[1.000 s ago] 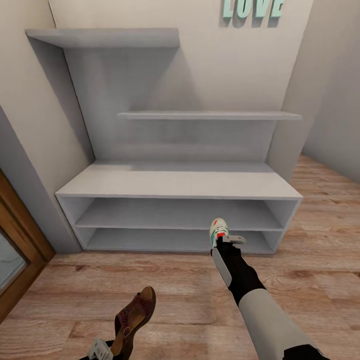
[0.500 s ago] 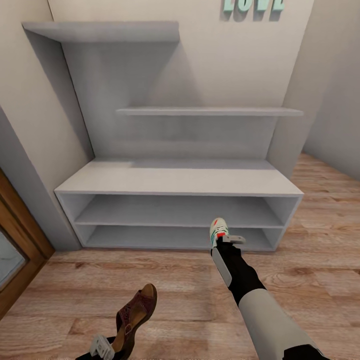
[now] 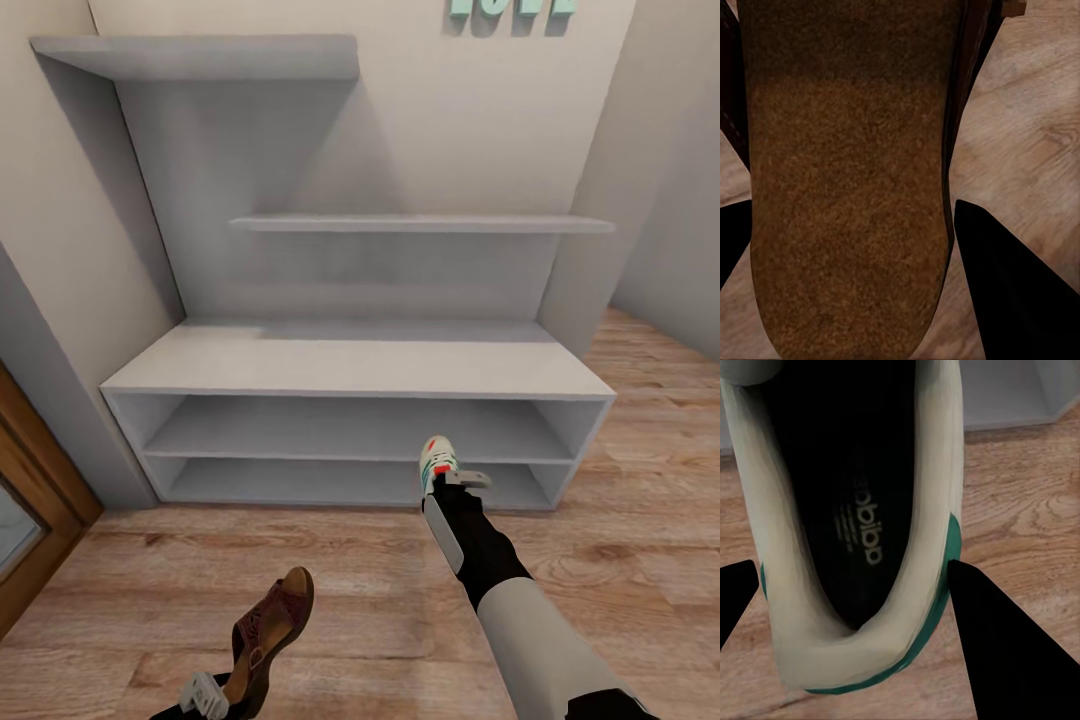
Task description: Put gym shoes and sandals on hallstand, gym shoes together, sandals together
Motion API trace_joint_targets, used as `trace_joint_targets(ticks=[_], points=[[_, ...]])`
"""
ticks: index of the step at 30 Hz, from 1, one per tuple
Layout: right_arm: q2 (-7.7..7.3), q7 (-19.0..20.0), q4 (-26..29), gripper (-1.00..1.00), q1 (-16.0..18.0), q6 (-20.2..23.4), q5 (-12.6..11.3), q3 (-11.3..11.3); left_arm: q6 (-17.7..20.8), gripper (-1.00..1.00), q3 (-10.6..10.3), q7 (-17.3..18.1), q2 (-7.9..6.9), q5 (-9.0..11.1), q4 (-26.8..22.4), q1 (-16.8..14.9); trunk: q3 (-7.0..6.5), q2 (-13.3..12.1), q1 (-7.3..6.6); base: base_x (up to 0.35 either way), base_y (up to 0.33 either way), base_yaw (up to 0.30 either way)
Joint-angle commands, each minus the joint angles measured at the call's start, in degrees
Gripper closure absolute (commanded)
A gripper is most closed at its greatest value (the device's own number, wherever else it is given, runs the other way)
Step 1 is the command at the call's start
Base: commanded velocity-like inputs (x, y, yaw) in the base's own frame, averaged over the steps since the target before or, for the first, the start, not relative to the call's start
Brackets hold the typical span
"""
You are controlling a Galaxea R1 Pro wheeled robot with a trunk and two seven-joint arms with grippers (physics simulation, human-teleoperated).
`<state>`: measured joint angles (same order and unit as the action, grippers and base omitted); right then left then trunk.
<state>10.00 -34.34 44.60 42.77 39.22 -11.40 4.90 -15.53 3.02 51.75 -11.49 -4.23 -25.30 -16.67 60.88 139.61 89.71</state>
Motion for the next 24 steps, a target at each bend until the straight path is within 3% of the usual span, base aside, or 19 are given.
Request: trace_joint_targets(ticks=[1,5,24], points=[[0.00,-0.56,0.05,1.00,0.03,0.09,-0.55,0.11,-0.37,1.00,0.32,0.20,0.02,-0.52,-0.01,-0.03,0.05,0.02,-0.01,0.031,0.000,0.000],[0.00,-0.56,0.05,1.00,0.03,0.09,-0.60,0.11,-0.37,1.00,0.32,0.20,-0.01,-0.57,-0.01,-0.03,0.05,0.02,-0.01,0.062,0.000,0.000],[0.00,-0.61,0.05,1.00,0.03,0.11,-0.64,0.11,-0.37,1.00,0.41,0.20,0.06,-0.69,0.07,0.01,0.05,0.02,-0.01,0.286,0.000,0.000]])
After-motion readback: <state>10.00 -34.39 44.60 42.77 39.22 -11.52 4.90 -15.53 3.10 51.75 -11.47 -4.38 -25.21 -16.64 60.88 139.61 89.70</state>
